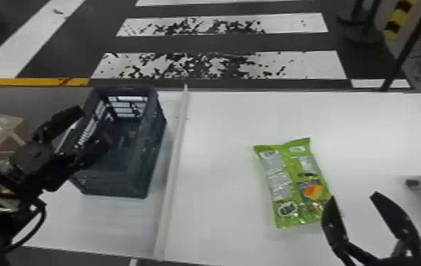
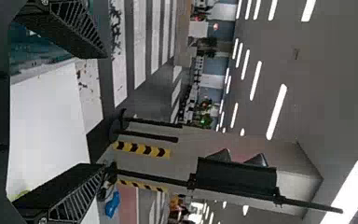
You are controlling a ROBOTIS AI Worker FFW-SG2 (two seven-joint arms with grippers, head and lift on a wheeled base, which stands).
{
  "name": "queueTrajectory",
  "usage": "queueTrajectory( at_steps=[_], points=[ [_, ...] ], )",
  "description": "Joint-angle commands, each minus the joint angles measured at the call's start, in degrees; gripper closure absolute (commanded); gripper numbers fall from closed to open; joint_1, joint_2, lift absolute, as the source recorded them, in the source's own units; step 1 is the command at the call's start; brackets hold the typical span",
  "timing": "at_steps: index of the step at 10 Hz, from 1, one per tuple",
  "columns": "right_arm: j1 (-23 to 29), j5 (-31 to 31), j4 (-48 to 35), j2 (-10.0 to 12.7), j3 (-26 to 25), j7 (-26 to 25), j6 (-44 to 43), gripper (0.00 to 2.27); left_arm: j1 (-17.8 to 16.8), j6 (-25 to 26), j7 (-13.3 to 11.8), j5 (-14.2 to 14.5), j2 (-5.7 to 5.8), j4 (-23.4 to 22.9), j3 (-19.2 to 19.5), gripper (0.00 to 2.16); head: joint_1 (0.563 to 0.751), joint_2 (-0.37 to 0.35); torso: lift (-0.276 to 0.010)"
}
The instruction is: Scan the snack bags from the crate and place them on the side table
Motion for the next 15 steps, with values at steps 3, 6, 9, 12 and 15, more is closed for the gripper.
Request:
queueTrajectory(
  at_steps=[3,6,9,12,15],
  points=[
    [-0.1,1.6,-3.2,-1.6,2.9,0.1,4.6,0.6,7.4,-17.7,5.8,3.4,-1.68,0.2,5.4,0.04,0.695,0.304,-0.094],
    [-0.6,5.2,-7.8,-2.8,4.6,0.8,16.2,1.92,10.0,-24.4,18.6,-0.1,-1.68,1.1,1.1,0.04,0.695,0.35,-0.094],
    [-6.8,7.3,-8.3,-3.7,6.3,6.2,26.1,2.24,11.5,-30.2,25.8,-4.1,-1.68,3.0,-3.4,0.04,0.695,0.35,-0.094],
    [-15.3,7.3,-8.7,-5.3,7.2,11.0,42.4,2.24,11.7,-31.1,30.2,-9.8,-1.68,4.2,-9.6,0.04,0.695,0.35,-0.094],
    [-20.4,8.1,-10.4,-6.1,9.7,13.3,52.3,2.24,11.7,-30.9,32.6,-13.6,-1.68,4.9,-15.2,0.04,0.695,0.35,-0.094]
  ],
)
